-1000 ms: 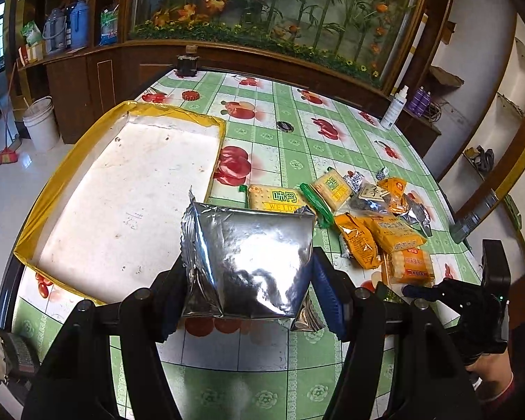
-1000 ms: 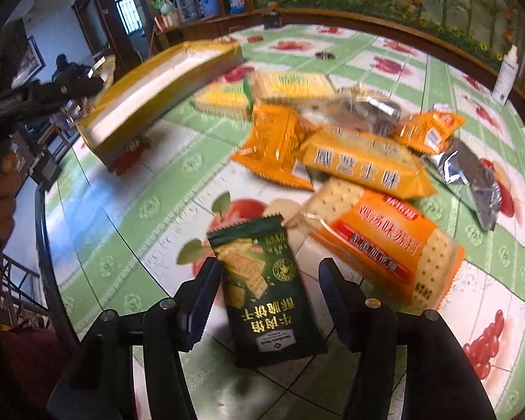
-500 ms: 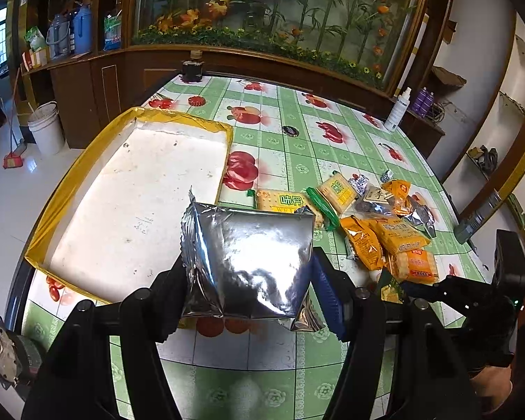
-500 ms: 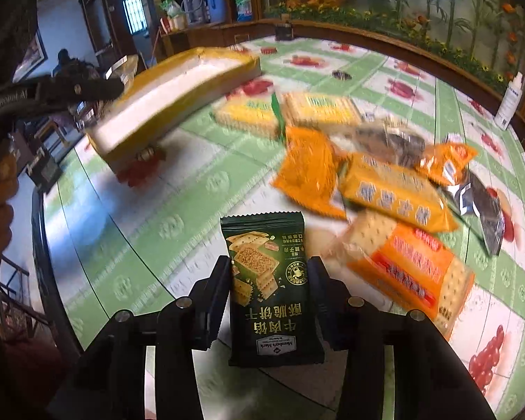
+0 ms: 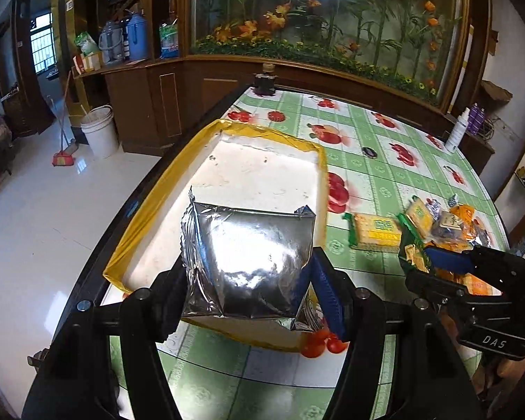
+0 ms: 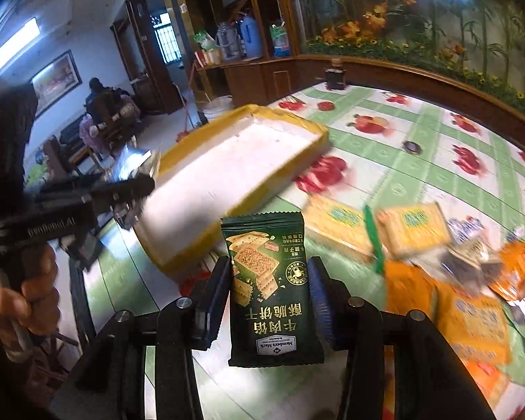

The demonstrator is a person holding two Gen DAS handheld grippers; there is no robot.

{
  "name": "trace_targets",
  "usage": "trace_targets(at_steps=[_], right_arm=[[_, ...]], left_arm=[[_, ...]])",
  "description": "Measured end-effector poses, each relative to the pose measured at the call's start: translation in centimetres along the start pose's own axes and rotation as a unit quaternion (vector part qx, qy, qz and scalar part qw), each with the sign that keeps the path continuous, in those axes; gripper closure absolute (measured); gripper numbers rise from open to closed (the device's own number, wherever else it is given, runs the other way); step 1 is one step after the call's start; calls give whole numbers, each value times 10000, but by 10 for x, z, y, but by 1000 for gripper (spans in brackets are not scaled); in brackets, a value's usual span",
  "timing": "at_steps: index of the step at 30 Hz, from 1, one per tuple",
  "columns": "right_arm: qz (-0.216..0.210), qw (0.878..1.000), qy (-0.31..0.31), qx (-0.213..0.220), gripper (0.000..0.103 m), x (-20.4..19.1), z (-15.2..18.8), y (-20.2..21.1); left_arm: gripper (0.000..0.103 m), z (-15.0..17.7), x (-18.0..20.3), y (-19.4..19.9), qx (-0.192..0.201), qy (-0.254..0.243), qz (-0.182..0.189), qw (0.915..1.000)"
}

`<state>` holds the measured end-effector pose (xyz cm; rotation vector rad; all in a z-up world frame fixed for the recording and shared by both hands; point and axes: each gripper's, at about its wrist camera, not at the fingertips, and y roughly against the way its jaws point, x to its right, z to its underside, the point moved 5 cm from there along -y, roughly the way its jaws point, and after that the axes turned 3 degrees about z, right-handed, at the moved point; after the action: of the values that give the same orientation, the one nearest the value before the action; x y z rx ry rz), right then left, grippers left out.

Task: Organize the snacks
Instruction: 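Lower both packets into the tray and open both grippers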

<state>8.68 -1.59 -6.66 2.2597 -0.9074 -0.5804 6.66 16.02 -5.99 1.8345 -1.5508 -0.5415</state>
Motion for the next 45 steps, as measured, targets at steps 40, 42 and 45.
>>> trace_targets(at_steps=[40,42,45], right_arm=[[786,9843,-1219,1006,15,53,-18,39],[1026,9795,-1470,915,13,77,4,57],[1515,9665,-1894,840,12,117,49,85]], left_arm=[[33,-6,37,-4,104,-115,260,9995],[32,-1,59,-8,-16,-275,469,9985],[33,10,92,-15,-204,-512,731,9958]])
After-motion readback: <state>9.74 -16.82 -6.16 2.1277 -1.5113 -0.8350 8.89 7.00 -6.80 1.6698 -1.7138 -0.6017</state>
